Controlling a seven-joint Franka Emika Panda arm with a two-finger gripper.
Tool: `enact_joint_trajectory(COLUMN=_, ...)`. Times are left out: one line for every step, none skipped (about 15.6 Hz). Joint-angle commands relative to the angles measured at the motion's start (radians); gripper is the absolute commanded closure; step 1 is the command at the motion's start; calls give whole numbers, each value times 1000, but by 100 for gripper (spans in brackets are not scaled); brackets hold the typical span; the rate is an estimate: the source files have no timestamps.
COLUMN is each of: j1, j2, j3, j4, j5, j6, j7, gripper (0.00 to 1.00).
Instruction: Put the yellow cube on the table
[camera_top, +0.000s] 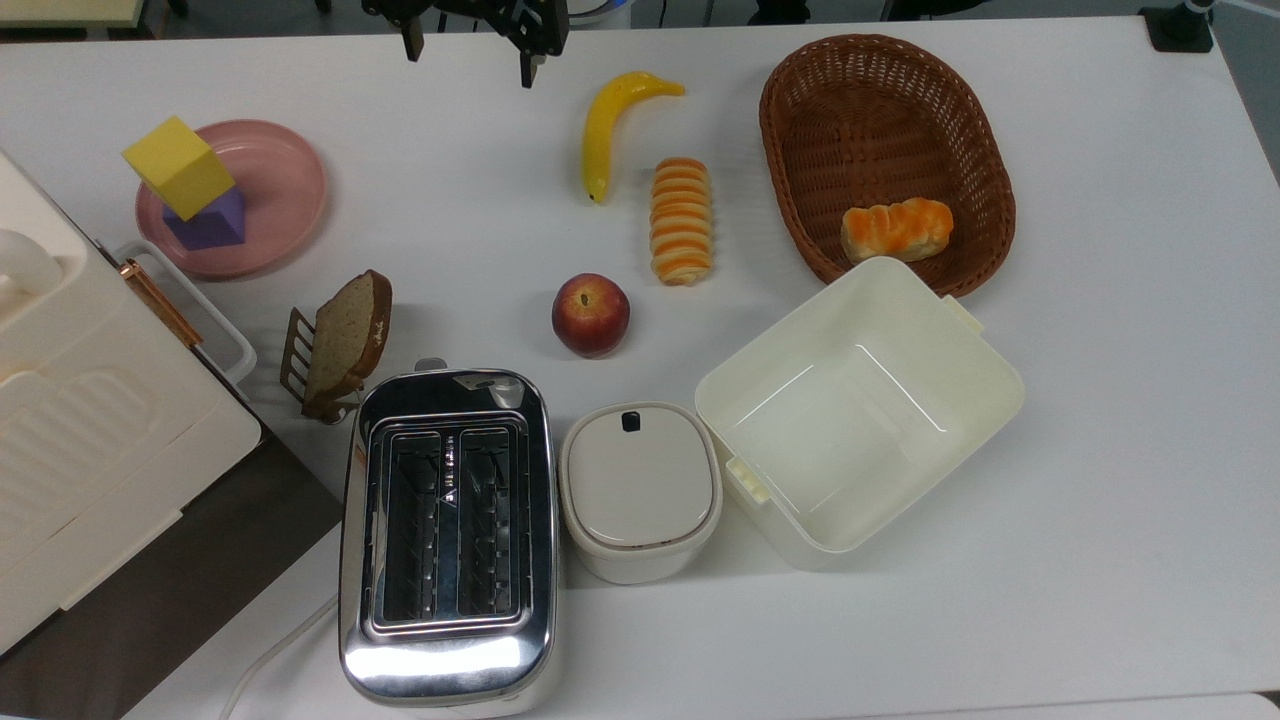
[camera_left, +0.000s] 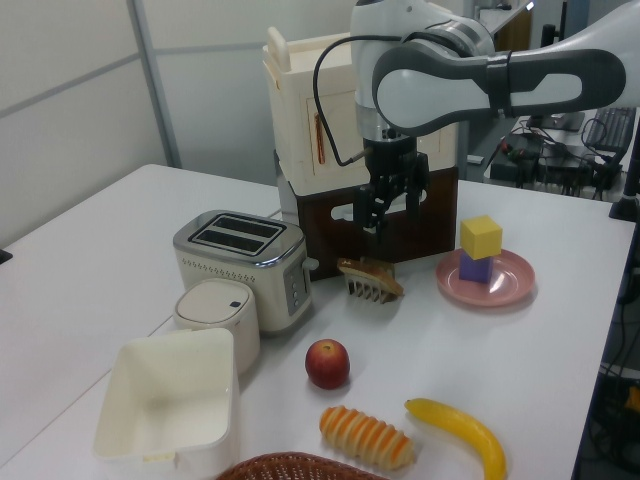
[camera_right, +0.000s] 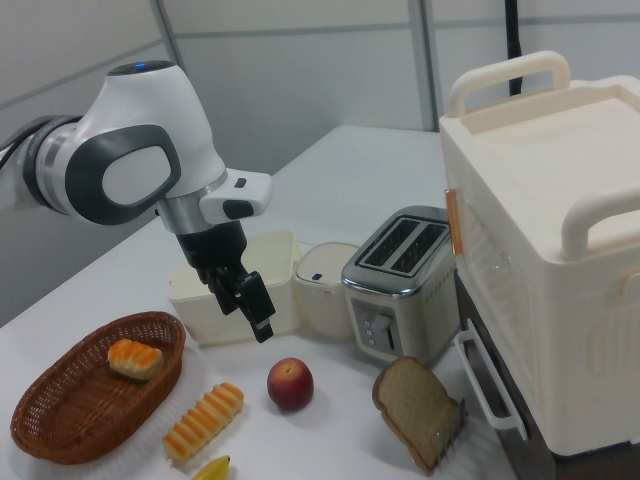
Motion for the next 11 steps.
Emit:
enact_joint_trajectory(j1=-2, j2=6, j3=-18, j4=79, j5=11, j6=-100, j7=-39, gripper=0)
enact_joint_trajectory(j1=-8, j2=9, j3=-21, j4=84, j5=13, j6=-101, j7=-45, gripper=0)
enact_joint_trajectory(j1=-13, j2=9, j3=-27, j4=87, j5=14, j6=-101, j7=-47, gripper=0)
enact_joint_trajectory(j1=-14, j2=11, j3=-30, j4=107, j5=23, j6=-104, j7=-47, gripper=0)
enact_joint_trajectory(j1=-14, j2=9, j3=-33, j4=107, j5=34, j6=-109, j7=-49, gripper=0)
enact_joint_trajectory(j1=-17, j2=9, j3=-33, j4=109, j5=40, j6=-110, j7=-58, gripper=0)
enact_joint_trajectory(j1=-19, j2=11, j3=-33, j4=107, j5=42, j6=-110, j7=-64, gripper=0)
enact_joint_trajectory(j1=-22, j2=11, j3=-33, j4=107, j5=42, j6=-110, j7=-64, gripper=0)
enact_joint_trajectory(j1=-28, j2=11, j3=-33, j4=107, j5=43, j6=-112, j7=-65, gripper=0)
enact_joint_trajectory(j1=-29, j2=4, j3=-33, j4=104, j5=45, j6=-138, j7=-100, gripper=0)
enact_joint_trajectory(j1=-43, j2=4, j3=-33, j4=104, j5=62, j6=-155, j7=-166, gripper=0)
